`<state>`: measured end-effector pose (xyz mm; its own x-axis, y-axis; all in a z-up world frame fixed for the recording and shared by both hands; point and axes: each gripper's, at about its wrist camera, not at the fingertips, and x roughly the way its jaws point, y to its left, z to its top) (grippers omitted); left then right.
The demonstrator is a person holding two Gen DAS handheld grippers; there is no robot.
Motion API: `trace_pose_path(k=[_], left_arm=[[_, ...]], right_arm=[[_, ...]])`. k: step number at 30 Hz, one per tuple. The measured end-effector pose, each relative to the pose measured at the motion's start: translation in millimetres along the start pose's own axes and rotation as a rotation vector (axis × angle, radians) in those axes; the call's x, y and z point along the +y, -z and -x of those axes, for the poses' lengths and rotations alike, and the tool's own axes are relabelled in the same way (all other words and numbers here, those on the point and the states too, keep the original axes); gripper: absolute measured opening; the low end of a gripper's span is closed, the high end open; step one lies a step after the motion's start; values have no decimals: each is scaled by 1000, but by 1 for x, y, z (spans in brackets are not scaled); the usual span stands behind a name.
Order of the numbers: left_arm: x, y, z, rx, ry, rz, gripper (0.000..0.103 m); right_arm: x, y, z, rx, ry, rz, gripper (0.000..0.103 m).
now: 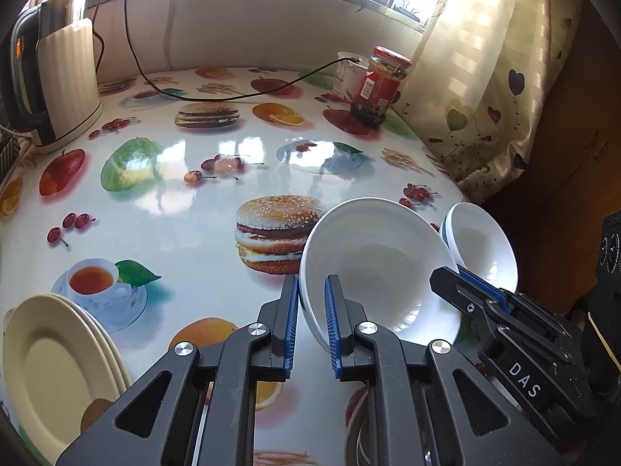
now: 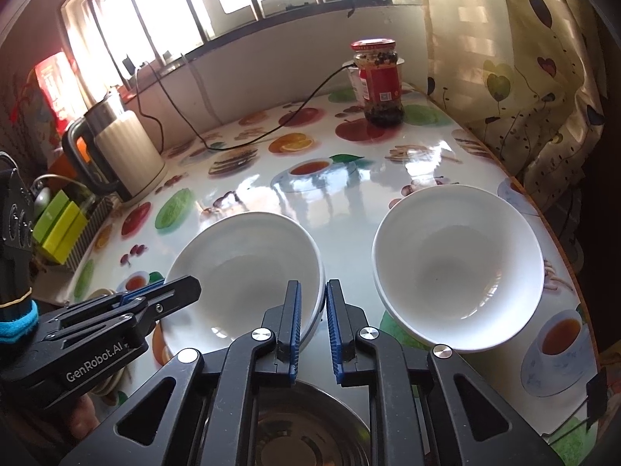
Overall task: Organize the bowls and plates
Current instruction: 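Grasp the white bowl rim with the left tool while the right tool grips the same rim, then lift the white bowl with both tools and carry it over the steel bowl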
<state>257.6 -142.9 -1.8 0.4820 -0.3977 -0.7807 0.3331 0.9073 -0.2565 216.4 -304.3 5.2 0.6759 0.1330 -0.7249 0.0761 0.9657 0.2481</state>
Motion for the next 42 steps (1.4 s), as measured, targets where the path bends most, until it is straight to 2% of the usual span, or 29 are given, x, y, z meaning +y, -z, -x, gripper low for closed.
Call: trace_pose_path(k=[18, 32, 42], left_arm=[[-14, 4, 34, -51, 36, -17, 15], [-30, 26, 66, -87, 52, -51, 15], [-37, 43, 78, -75, 73, -59, 15]], right_arm=[[6, 5, 38, -70, -9, -21, 13], [9, 27, 78, -111, 3, -33, 14], [10, 41, 101, -134, 3, -37, 14]])
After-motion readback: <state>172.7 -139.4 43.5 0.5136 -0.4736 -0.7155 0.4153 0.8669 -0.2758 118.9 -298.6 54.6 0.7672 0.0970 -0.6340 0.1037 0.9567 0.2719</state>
